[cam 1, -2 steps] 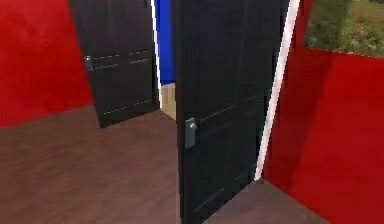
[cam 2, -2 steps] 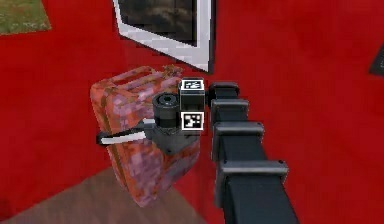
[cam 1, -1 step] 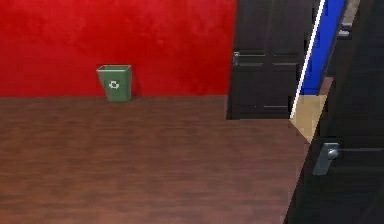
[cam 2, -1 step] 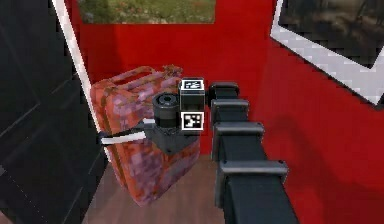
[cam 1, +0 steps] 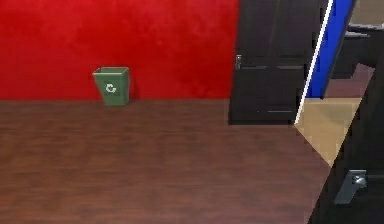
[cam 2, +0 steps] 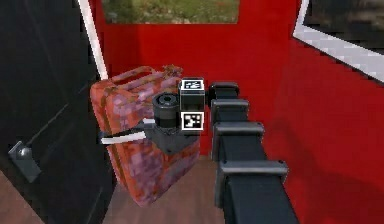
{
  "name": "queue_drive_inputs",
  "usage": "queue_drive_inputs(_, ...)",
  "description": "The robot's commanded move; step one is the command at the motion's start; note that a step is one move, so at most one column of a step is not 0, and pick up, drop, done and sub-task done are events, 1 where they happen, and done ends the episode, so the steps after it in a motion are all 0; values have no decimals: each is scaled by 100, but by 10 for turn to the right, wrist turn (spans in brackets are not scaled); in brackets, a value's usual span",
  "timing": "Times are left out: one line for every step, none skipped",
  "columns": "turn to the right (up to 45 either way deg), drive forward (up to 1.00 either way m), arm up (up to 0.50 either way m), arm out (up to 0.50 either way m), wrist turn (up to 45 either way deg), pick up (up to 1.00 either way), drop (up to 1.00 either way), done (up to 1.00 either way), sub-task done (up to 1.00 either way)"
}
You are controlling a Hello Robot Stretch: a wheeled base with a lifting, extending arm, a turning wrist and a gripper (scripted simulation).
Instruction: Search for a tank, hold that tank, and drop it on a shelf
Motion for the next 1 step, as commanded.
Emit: queue_drive_inputs(120,0,0,0,0,0,0,0,0)
